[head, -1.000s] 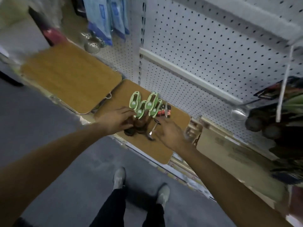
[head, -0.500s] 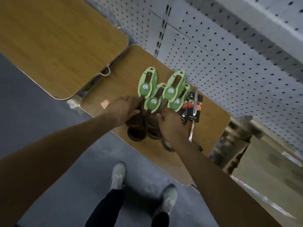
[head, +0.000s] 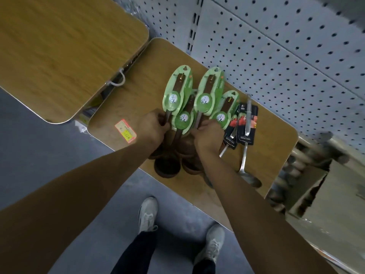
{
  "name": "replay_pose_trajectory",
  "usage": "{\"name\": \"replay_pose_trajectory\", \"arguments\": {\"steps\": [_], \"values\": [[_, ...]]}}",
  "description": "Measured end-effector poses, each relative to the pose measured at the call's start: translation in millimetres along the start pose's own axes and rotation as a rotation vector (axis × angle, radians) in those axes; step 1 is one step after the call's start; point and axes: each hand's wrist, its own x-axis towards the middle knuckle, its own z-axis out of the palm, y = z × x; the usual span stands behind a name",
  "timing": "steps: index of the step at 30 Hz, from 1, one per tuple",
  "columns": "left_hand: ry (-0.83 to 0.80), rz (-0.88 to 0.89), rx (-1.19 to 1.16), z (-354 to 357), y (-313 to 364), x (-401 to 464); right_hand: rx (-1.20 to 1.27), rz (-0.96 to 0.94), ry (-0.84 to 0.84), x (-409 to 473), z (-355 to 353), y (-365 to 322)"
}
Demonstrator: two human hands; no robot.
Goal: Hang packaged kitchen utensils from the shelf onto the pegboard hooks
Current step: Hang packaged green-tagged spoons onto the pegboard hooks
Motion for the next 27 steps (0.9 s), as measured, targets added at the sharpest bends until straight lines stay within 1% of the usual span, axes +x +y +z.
{"name": "replay_pose_trajectory", "arguments": {"steps": [3, 5, 8, 10, 13, 15, 17, 19, 21, 24, 27], "values": [[0.005, 0.013, -0.095, -9.5, 4.1, -8.8, 0.055, 0.079, -0.06, 0.0, -2.6, -4.8], [0.002, 0.036, -0.075, -15.6, 7.5, -13.6, 0.057, 0.095, -0.116, -0.7, -3.7, -8.9], [0.029, 0.065, -0.048, -24.0, 8.1, -17.8, 0.093, 0.119, -0.146, -0.7, -3.5, -12.7], [0.06, 0.082, -0.032, -32.3, 10.2, -21.6, 0.082, 0.085, -0.143, -3.5, -4.8, -15.4], [0.096, 0.154, -0.016, -49.0, 21.5, -34.1, 0.099, -0.014, -0.072, -15.8, -20.0, -18.9], [0.116, 0.232, 0.015, -60.8, 33.0, -46.4, 0.167, -0.086, -0.038, -27.5, -40.7, -21.9], [0.115, 0.281, -0.006, -70.8, 46.6, -60.0, 0.249, -0.134, -0.043, -39.8, -65.9, -25.2], [0.088, 0.289, -0.065, -79.2, 64.5, -76.6, 0.3, -0.175, -0.068, -52.0, -91.5, -26.7], [0.054, 0.31, -0.072, -87.2, 86.1, -94.9, 0.348, -0.205, -0.081, -66.7, -119.0, -28.4], [0.008, 0.368, -0.093, -99.0, 120.3, -123.9, 0.453, -0.249, -0.075, -90.7, -163.6, -32.9], [-0.029, 0.417, -0.133, -110.5, 154.3, -158.7, 0.503, -0.277, -0.064, -118.8, -212.0, -35.1]]}}
